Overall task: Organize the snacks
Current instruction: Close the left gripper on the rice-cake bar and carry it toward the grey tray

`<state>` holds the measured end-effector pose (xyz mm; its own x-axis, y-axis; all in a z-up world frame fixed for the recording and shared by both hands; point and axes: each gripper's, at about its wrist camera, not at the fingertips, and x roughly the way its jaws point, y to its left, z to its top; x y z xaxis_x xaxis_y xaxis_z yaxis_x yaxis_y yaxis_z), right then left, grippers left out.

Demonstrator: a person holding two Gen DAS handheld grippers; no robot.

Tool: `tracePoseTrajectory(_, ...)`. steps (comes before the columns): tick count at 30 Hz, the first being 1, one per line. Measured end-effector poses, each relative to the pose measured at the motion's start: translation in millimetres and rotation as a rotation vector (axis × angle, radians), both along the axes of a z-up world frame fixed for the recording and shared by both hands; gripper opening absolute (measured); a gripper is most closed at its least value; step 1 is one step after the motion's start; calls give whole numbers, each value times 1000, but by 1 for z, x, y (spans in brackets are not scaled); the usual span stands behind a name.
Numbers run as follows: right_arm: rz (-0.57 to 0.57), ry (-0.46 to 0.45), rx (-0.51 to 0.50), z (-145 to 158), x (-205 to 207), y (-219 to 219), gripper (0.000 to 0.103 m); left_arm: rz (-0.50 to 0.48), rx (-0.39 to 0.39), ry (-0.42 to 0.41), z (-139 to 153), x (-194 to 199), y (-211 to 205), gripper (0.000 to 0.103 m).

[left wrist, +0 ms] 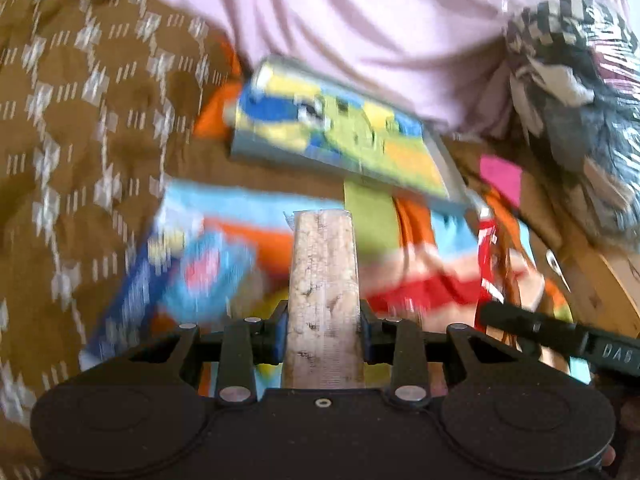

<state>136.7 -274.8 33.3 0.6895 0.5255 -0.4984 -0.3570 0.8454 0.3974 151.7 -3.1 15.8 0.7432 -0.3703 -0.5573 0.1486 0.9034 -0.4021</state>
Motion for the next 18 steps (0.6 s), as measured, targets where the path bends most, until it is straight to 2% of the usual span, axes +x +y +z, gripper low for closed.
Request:
tracePoseTrajectory(2,16,2,-34,11,20,2,52,19,14,-36,17,23,5,35)
tracePoseTrajectory(6,-4,13,-17,23,59,0,51,41,-60,-90,36,72,19,35)
tracePoseTrajectory(7,-17,-1,-11,25,68,-1,48,56,-68,-92,41,82,18,35)
tracePoseTrajectory(8,-27,-15,0,26,74,-3,34,71,-74,-98,45,94,17,35)
tracePoseTrajectory(11,-87,-43,56,28,97,-11,32,97,-80,-106,49,126,8,35)
tracePoseTrajectory(14,-100,-14,35,18,122,-13,31,93,-64,-89,45,147,-1,35)
tracePoseTrajectory(18,-113,48,9,-12,132,-21,32,78,-62,-59,27,161,-6,35)
